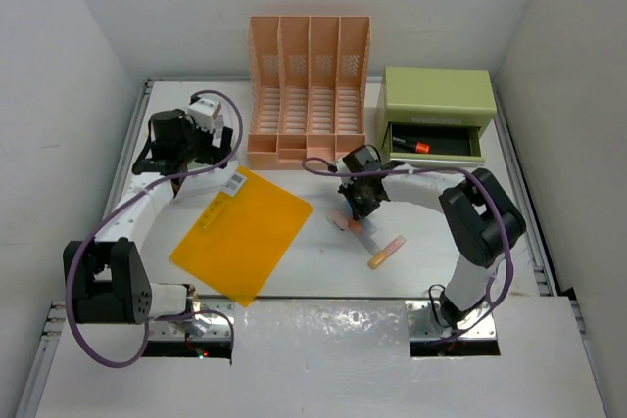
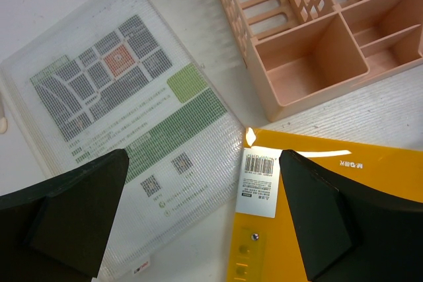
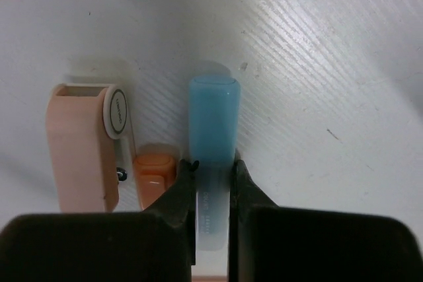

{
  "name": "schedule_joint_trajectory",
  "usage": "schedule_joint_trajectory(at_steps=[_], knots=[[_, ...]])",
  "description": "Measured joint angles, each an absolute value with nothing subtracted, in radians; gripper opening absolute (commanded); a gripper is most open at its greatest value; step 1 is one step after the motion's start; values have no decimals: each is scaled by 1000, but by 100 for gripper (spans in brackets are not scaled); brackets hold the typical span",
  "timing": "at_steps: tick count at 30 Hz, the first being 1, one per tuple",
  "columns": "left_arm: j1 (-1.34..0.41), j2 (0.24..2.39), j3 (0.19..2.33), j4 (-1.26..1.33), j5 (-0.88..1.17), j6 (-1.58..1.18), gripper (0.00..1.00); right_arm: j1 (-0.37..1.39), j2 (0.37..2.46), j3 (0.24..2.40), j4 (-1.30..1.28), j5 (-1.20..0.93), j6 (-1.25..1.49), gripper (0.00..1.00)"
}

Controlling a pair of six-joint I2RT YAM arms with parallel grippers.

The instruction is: Organize the desk

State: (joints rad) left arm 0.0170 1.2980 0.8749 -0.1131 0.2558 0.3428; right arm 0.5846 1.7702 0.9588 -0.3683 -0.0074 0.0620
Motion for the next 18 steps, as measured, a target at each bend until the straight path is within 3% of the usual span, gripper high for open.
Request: schedule_joint_trajectory(at_steps=[6, 9, 14, 18], knots=[[17, 1298, 875, -113, 256, 343, 98, 585, 1754, 1011, -418, -10, 34, 0], [17, 1298, 875, -113, 256, 343, 98, 585, 1652, 1046, -414, -19, -7, 0], [17, 1298, 875, -113, 256, 343, 98, 568, 1418, 1082, -263, 95, -107, 0], [17, 1298, 875, -117, 256, 343, 98, 470, 1379, 1082, -121, 210, -205, 0]])
